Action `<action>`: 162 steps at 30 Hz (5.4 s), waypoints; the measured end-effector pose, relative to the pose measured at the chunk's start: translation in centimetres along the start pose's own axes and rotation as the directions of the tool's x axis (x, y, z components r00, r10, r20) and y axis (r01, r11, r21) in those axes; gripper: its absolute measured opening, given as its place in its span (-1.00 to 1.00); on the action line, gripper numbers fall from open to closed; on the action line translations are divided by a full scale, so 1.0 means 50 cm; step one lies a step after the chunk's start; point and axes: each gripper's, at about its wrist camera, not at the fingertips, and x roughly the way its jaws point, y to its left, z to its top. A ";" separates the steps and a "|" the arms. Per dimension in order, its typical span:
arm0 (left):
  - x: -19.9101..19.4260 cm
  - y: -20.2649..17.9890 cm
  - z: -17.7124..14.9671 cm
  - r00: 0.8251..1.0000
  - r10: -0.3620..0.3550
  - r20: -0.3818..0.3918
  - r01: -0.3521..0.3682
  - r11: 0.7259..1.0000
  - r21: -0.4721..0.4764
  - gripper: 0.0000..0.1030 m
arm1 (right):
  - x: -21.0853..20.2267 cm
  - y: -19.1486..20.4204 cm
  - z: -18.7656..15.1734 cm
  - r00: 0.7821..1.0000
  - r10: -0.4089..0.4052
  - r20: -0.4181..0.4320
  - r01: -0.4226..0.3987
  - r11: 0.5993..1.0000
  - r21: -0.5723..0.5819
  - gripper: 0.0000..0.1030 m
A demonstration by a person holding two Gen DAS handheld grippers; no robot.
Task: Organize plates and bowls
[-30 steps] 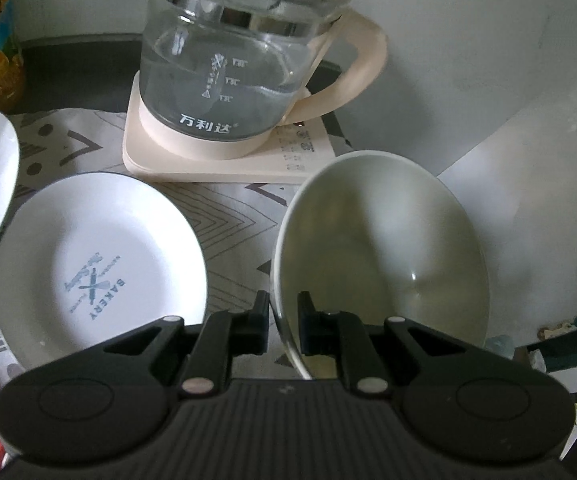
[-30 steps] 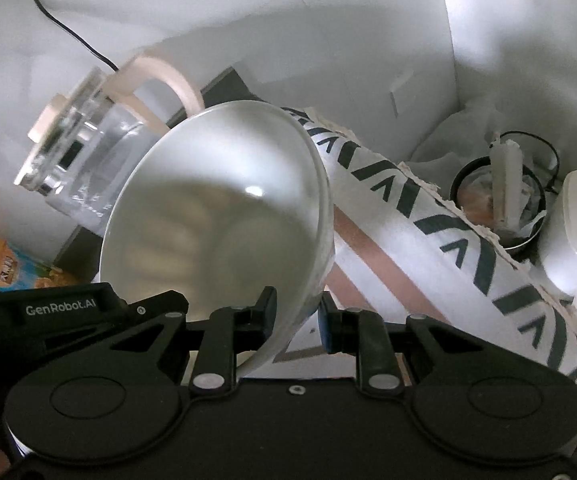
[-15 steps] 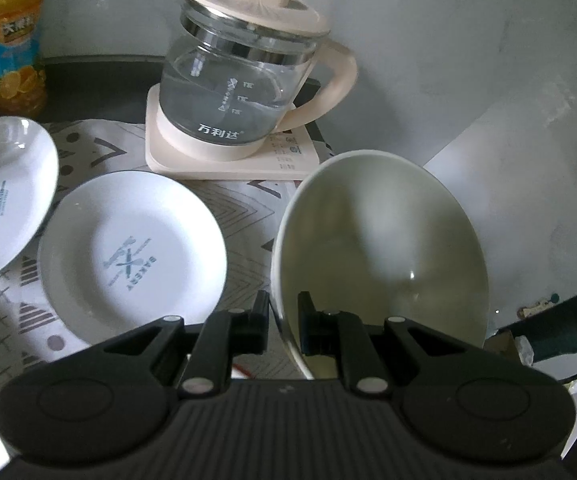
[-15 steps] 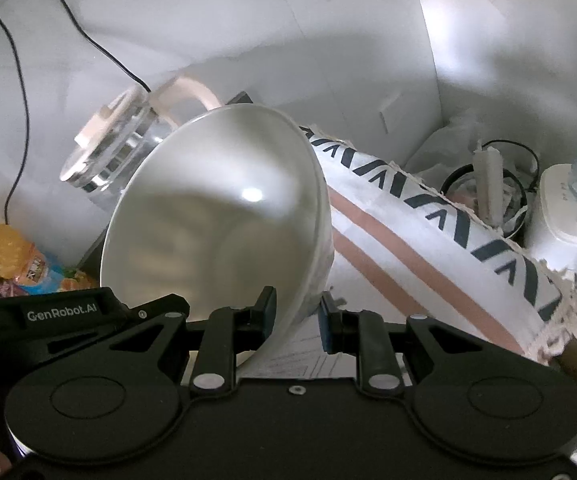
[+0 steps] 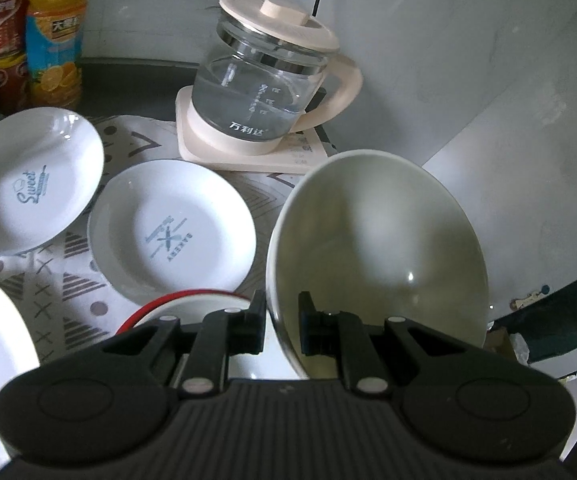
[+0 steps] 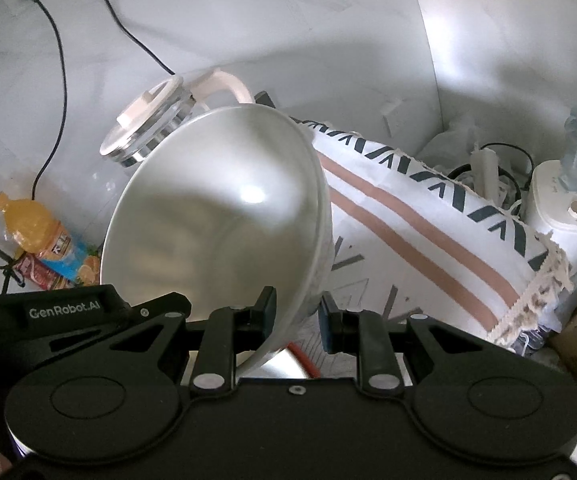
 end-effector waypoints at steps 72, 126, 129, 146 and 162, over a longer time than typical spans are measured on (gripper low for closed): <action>-0.070 0.156 -0.118 0.995 0.033 -0.099 -0.036 0.999 -0.027 -0.61 | -0.053 0.045 -0.177 0.995 -0.025 -0.097 0.021 0.999 -0.048 -0.14; -0.329 0.435 -0.174 0.950 0.288 0.122 -0.247 0.931 -0.270 0.67 | -0.064 0.312 -0.276 0.968 0.120 -0.220 -0.218 0.836 -0.504 0.87; -0.332 0.446 -0.180 0.953 0.285 0.107 -0.245 0.927 -0.285 0.67 | -0.056 0.323 -0.283 0.965 0.122 -0.230 -0.228 0.822 -0.521 0.88; -0.304 0.542 -0.177 0.942 0.321 0.096 -0.248 0.861 -0.444 0.68 | 0.011 0.380 -0.270 0.943 0.145 -0.301 -0.298 0.772 -0.561 0.90; -0.220 0.566 -0.080 0.941 0.328 0.086 -0.250 0.842 -0.478 0.66 | 0.131 0.397 -0.193 0.939 0.149 -0.310 -0.287 0.837 -0.466 0.74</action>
